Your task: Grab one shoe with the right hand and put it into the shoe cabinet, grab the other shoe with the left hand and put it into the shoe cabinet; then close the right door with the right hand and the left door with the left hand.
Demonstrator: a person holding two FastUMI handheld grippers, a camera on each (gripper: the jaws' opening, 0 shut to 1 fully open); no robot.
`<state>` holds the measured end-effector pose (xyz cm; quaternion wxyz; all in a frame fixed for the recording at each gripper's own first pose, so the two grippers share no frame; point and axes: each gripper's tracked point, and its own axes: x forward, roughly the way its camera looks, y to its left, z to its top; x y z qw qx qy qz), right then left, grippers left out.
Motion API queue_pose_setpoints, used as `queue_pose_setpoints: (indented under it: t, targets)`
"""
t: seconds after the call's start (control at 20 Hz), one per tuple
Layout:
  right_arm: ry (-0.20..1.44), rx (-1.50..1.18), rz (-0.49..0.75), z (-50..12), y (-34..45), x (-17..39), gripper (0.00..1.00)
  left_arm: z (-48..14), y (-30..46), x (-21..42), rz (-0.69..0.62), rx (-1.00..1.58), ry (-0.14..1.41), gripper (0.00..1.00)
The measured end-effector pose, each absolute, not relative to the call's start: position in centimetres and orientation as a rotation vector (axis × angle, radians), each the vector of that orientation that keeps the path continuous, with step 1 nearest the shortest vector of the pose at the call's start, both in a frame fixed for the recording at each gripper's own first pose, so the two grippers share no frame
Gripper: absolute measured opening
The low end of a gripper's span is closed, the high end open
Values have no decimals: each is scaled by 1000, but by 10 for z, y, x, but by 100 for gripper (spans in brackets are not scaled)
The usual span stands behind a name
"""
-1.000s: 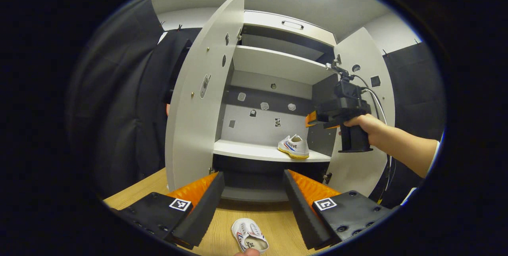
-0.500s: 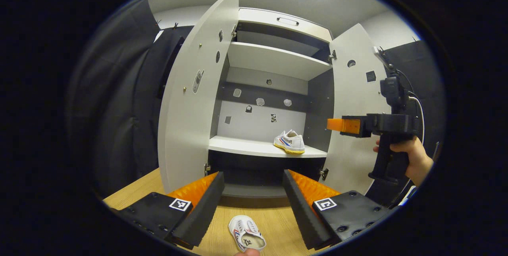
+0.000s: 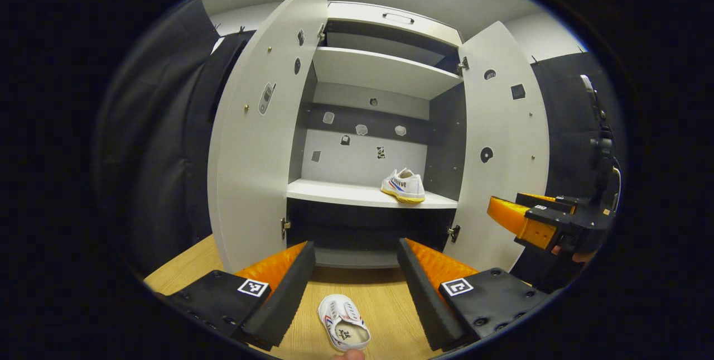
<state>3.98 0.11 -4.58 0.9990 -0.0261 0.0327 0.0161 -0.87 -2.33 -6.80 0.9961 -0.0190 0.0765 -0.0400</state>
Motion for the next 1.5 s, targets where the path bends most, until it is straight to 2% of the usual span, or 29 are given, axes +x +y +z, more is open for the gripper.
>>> queue_pose_setpoints:
  t: [0.05,0.2,0.25,0.3,0.5,0.8,0.85,1.05,1.5]
  targets:
    - [58,-57,30,-46,2,37,92,-69,-23,-8,-79,-40,158,96]
    - [34,-83,34,-41,6,27,92,-81,-20,-2,-75,-36,193,96]
    - [28,-81,41,-39,10,23,92,-99,-15,0,-71,-36,241,94]
    - [25,-76,48,-38,12,18,92,-120,-8,2,-69,-45,302,96]
    - [35,-56,55,-44,14,6,92,-224,16,-3,-61,-91,555,97]
    - [50,-41,22,-48,-2,-3,92,-347,35,-32,-49,30,839,95]
    - [51,-36,17,-48,-5,-2,92,-358,36,-34,-43,37,870,98]
    - [53,-29,-1,-47,-15,-2,92,-374,47,-5,13,14,855,99]
    - [54,-51,-32,-43,-27,-2,92,-408,46,43,6,-19,803,98]
